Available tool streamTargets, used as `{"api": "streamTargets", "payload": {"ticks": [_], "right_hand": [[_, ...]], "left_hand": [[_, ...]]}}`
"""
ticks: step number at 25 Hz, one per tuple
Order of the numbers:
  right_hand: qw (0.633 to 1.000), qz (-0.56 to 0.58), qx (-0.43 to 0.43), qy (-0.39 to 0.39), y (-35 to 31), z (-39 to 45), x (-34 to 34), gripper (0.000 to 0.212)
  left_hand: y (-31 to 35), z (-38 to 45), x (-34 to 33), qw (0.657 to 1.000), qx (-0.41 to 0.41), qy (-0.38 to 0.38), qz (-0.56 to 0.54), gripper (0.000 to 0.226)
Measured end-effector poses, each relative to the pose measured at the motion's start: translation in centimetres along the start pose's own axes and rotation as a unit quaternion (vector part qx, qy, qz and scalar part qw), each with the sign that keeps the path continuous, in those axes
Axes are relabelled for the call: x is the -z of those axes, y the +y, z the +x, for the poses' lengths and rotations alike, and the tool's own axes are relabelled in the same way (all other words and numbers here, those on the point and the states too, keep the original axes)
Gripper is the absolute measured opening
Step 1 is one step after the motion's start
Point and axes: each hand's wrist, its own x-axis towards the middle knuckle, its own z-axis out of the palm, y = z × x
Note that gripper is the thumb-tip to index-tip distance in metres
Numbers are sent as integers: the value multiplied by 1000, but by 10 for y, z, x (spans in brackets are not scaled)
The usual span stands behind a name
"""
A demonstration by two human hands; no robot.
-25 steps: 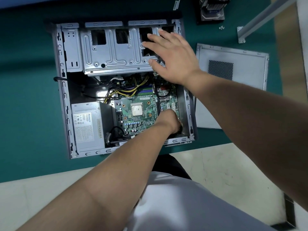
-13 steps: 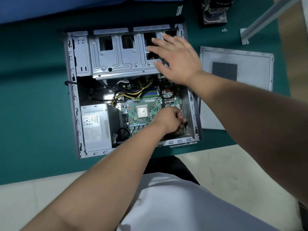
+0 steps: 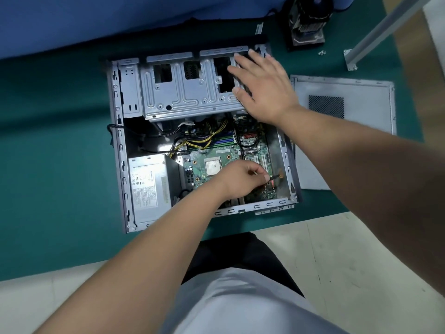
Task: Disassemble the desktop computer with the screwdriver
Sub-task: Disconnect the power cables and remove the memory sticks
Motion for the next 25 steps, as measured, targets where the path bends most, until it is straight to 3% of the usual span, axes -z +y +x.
{"api": "streamTargets", "payload": {"ticks": [3,9,13,19,25], "right_hand": [[1000,-20,17,-2,0,1,0,54],[997,-57,40,17,6,6,-5,62],[995,-55,84,-7,10,41,4,79],[990,-75,123,-4,16,57,-3,77],[991,-53,125,6,18,60,-4,75]], "left_hand": [[3,4,14,999,-11,-8,33,21],[-5,16,45,972,-99,37,208,17],[-10,35,47,939,-172,71,291,34],[1,69,45,861,-225,161,428,34],[6,101,43,890,-151,148,404,35]]}}
